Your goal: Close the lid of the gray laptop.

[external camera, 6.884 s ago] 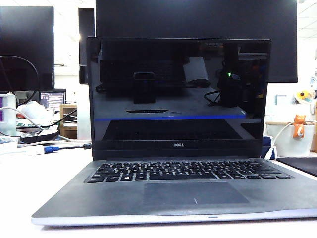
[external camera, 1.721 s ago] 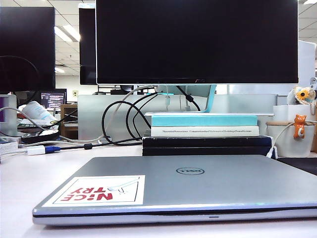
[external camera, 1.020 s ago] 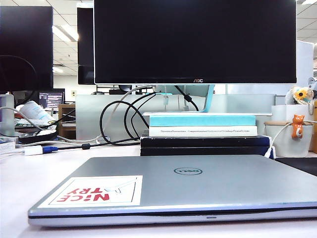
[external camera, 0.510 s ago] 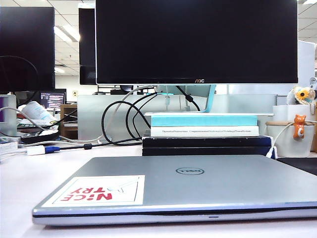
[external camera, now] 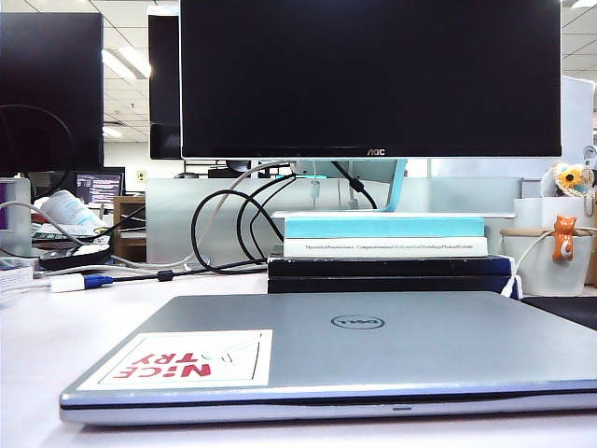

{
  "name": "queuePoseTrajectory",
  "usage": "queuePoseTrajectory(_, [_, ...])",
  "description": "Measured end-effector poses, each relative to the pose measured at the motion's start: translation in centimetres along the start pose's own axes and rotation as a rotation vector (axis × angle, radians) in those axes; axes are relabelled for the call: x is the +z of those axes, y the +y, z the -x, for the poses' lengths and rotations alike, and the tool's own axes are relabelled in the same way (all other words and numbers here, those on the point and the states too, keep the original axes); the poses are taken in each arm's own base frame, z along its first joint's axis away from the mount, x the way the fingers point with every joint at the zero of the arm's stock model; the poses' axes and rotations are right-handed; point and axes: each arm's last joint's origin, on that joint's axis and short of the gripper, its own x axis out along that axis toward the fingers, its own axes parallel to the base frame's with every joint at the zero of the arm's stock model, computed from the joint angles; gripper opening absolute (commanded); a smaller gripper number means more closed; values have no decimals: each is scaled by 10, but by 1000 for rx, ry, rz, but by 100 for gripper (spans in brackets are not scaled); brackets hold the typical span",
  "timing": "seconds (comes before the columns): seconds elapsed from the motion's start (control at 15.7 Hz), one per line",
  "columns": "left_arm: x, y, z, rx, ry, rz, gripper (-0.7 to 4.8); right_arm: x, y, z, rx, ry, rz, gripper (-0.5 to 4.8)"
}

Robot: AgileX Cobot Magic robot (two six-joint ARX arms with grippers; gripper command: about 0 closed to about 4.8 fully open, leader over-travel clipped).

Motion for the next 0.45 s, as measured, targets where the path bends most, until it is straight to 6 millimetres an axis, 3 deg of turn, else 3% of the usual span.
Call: queuePoseTrajectory(0.45, [-2,0,0,0,20,-2,-5,-5,0,0,-1,50,-1,-1])
